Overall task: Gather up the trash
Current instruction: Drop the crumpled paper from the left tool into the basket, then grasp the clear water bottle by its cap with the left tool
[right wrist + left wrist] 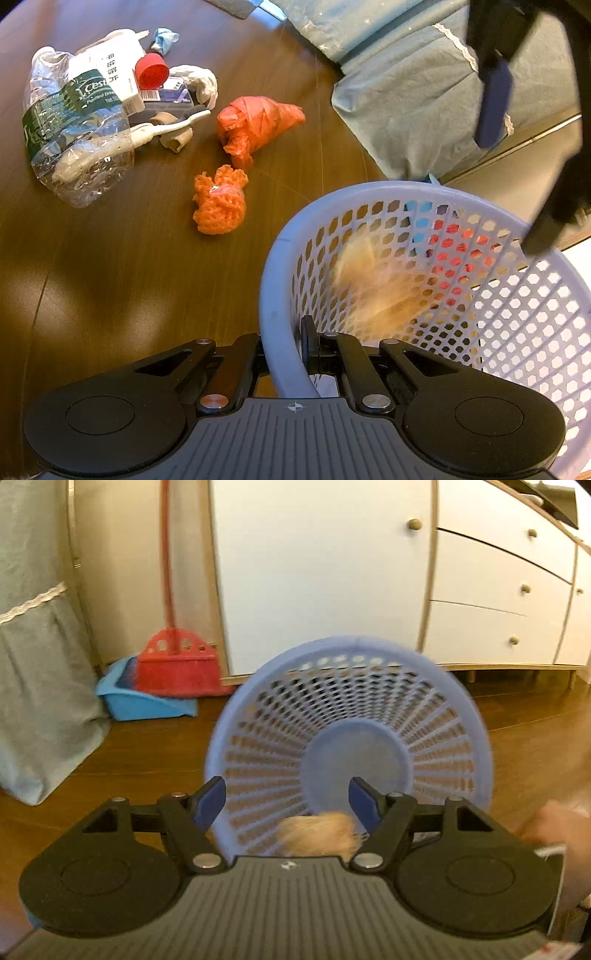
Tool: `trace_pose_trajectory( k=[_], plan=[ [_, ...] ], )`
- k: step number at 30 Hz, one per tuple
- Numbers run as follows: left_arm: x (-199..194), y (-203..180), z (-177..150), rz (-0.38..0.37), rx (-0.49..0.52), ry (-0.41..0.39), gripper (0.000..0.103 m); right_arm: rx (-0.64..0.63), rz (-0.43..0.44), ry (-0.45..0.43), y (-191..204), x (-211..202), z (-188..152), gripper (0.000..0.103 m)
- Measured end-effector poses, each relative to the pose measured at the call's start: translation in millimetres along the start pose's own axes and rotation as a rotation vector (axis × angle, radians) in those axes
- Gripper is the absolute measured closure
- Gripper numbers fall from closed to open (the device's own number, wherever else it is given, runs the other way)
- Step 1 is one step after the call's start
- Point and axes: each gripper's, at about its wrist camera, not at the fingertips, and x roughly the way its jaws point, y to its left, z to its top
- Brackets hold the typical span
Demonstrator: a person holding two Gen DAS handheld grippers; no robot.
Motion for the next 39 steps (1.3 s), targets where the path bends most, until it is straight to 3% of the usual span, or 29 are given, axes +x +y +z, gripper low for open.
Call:
trace_pose_trajectory(
  k=[4,10,15,19,26,32,35,37,39],
  plan=[
    [-21,24,-30,0.125,-0.014,0.055,0.034,0.012,-0.006,-0.003,-2,0,1,0.102],
    [-59,63,-102,0.324,-0.087,0.216,0.034,0.021,-0.011,-0.005,-1,3,4,0.102],
    [-98,78,-158,0.399,-0.146,0.302,0.034,0.013,-0.012,-0.001,0,5,4,0.102],
    [-112,67,-195,0.381,-0.138,0.359,0.032,0.009,-0.016,0.007,1,4,5,0.102],
    [-105,40,-243,0.246,-0.063,0.461,0.032,-0.022,-0.006,0.015,8,5,7,0.102],
    [-96,28,-269,0.191,0.089,0.526,0.032,-0.035,-0.001,0.017,12,6,10,0.102],
    [-90,29,-279,0.167,0.157,0.556,0.039,-0.034,-0.001,0.018,12,7,10,0.102],
    [-86,28,-285,0.148,0.214,0.577,0.049,-0.035,-0.001,0.018,12,7,10,0.102],
    [-83,27,-289,0.134,0.246,0.589,0.052,-0.033,0.000,0.018,11,7,10,0.102]
  ],
)
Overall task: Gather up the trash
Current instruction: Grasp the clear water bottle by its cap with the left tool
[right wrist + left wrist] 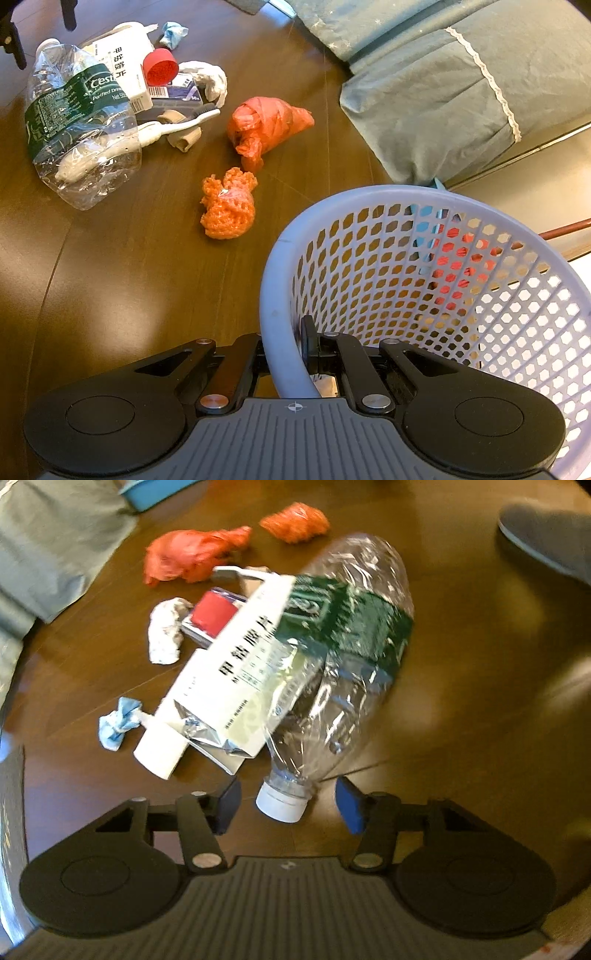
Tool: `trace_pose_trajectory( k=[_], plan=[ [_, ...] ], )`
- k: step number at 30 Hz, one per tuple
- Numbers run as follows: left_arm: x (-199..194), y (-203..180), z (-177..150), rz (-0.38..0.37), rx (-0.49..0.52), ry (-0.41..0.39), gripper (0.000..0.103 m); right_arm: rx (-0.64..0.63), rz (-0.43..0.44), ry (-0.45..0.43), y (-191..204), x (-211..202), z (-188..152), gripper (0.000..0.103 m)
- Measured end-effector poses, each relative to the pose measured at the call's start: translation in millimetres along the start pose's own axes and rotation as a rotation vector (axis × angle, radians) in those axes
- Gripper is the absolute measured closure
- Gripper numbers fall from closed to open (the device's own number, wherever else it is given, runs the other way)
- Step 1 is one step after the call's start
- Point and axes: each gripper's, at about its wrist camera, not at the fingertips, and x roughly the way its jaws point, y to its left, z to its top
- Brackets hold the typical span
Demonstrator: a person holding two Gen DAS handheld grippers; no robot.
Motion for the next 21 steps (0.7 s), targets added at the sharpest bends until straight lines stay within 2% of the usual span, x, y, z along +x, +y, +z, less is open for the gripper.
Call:
trace_pose_trajectory(
  k=[11,14,16,21],
  plan=[
    [12,-6,0,-0.006,0.108,0.017,0.056,0.002,0.002,0.001,1,0,0,0.102],
    [15,-5,2,-0.014,0.115,0.015,0.061,0.002,0.003,0.001,1,0,0,0.102],
    [18,-5,3,-0.015,0.128,0.024,0.070,0.002,0.003,0.002,1,0,0,0.102],
    [19,-6,5,-0.024,0.126,0.037,0.072,0.004,0.004,0.002,1,0,0,0.102]
  ],
)
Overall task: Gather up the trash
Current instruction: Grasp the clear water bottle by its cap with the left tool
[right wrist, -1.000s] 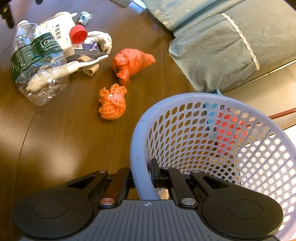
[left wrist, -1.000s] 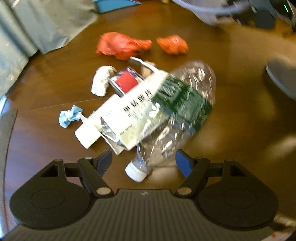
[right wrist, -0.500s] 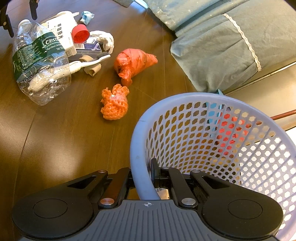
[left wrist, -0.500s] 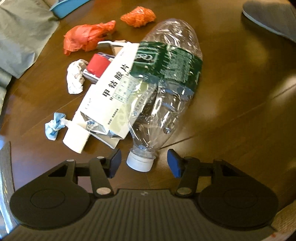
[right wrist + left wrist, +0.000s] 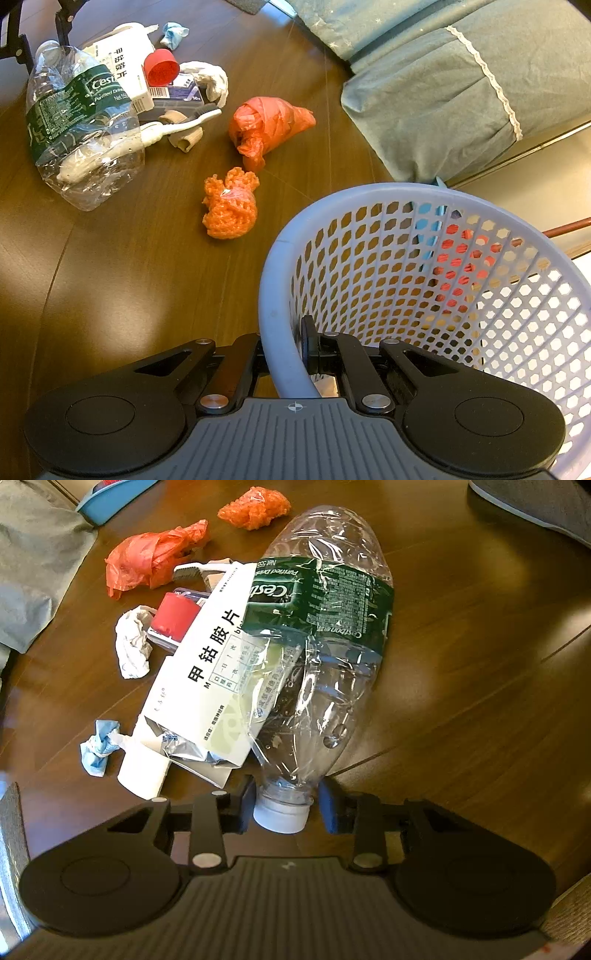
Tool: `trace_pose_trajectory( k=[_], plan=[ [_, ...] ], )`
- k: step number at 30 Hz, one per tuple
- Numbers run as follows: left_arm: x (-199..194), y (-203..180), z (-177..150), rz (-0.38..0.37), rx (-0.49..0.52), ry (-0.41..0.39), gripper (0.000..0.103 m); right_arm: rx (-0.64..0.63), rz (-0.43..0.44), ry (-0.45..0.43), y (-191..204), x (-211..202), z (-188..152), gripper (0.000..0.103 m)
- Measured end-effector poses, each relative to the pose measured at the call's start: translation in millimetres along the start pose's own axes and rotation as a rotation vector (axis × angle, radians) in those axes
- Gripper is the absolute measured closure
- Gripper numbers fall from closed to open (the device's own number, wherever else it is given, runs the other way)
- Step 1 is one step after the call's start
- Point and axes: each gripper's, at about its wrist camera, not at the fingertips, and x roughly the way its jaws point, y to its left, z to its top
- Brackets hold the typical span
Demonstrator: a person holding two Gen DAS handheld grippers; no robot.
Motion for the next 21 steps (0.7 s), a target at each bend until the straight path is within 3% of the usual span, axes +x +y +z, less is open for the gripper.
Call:
trace_pose_trajectory(
  k=[9,21],
  plan=[
    [-7.7,0.8,4.0,-0.087,-0.161,-0.031,0.075,0.004,0.003,0.001,-0.3,0.0,0.1,0.102],
    [-4.8,-6.8,4.8,-0.121,-0.191,-0.065,0.073,0.006,0.006,0.003,1.0,-0.6,0.8,0.102]
  ],
)
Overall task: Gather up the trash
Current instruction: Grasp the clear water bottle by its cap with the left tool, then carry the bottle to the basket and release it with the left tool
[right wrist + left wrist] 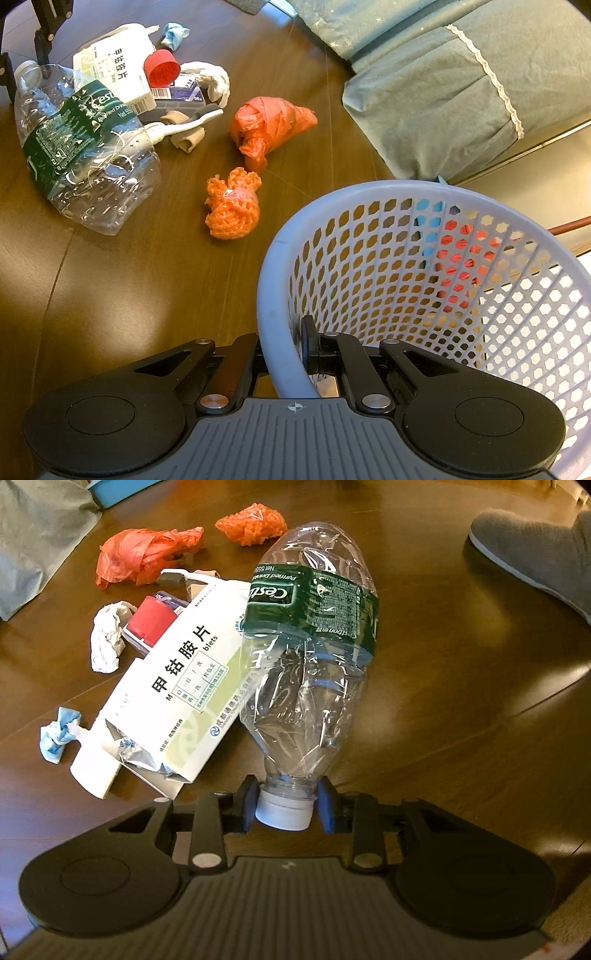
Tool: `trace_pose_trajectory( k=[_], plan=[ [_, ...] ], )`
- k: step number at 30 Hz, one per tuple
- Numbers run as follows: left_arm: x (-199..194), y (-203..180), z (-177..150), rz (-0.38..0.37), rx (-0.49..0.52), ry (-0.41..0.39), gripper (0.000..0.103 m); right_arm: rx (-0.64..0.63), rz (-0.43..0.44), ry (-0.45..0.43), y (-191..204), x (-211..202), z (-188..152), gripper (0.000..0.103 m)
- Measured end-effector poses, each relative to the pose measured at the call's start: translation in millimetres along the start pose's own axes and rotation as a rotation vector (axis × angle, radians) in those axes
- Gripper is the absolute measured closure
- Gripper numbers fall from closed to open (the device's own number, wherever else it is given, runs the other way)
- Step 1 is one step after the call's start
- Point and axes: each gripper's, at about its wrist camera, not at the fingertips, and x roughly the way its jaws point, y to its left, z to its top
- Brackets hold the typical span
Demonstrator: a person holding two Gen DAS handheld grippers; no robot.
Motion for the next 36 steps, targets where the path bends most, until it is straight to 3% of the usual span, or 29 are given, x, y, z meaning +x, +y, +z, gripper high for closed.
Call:
trace_pose_trajectory(
  k=[8,25,36],
  plan=[
    [-9,-2,-4,-0.037,-0.089,-0.037,0.075,0.000,0.000,0.000,0,0,0,0.102],
    [-49,-1,6,-0.127,-0.273,-0.224,0.076,0.005,0.000,0.000,0,0,0,0.102],
    [-71,9,18,-0.105,-0.302,-0.298,0.076,0.002,-0.001,-0.002,0,0,1,0.102]
  ],
)
